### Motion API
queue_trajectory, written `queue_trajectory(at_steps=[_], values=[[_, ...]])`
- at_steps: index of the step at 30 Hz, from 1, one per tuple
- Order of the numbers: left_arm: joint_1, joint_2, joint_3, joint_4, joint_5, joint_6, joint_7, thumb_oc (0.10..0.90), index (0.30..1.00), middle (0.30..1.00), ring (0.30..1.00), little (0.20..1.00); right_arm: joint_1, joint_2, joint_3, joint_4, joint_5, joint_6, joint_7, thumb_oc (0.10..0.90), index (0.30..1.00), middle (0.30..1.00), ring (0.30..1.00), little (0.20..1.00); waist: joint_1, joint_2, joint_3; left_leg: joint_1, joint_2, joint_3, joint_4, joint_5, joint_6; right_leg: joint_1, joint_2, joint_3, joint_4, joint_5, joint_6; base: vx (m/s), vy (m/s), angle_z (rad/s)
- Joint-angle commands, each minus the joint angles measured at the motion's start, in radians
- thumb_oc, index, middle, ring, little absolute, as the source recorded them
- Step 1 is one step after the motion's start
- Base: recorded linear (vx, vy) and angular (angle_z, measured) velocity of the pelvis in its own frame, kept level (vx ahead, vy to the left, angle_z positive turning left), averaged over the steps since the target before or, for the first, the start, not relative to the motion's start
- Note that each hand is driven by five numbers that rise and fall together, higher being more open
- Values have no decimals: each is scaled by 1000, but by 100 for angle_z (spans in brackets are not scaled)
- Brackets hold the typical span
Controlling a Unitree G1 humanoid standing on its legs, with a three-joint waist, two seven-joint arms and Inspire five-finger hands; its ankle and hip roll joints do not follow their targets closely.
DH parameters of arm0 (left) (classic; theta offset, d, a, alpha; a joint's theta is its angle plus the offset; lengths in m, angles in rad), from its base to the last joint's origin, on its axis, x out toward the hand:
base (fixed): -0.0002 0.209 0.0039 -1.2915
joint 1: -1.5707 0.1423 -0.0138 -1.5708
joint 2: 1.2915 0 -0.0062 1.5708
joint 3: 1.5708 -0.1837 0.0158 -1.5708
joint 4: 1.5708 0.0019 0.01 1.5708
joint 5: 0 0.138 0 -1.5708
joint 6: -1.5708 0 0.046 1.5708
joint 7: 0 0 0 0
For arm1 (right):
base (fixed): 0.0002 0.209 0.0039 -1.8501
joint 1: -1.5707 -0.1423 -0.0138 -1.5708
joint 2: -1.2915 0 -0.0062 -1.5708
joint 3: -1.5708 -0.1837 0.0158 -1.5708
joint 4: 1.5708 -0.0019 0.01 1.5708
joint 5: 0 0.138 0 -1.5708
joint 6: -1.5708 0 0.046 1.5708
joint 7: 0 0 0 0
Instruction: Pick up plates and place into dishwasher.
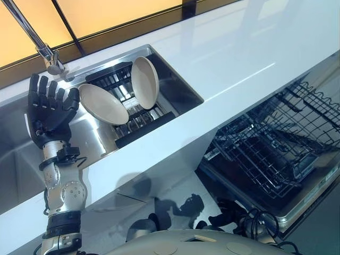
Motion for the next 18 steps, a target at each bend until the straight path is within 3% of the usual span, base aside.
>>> queue_trajectory(at_steps=[1, 18], values=[[0, 41, 27, -118, 26, -85, -2, 800, 900, 900, 900, 900, 1, 4, 32, -28, 34, -2, -5, 800, 900, 900, 900, 900, -11, -23, -41, -50, -67, 1, 53, -95, 10, -31, -26, -15, 28, -20, 47, 0, 0, 0], [3, 38, 43, -132, 52, -75, 25, 800, 900, 900, 900, 900, 12, 6, 35, -68, 22, 26, 8, 800, 900, 900, 900, 900, -6, -27, -44, -44, -66, -1, 45, -91, 8, -28, -25, -26, 28, -16, 50, 0, 0, 0]])
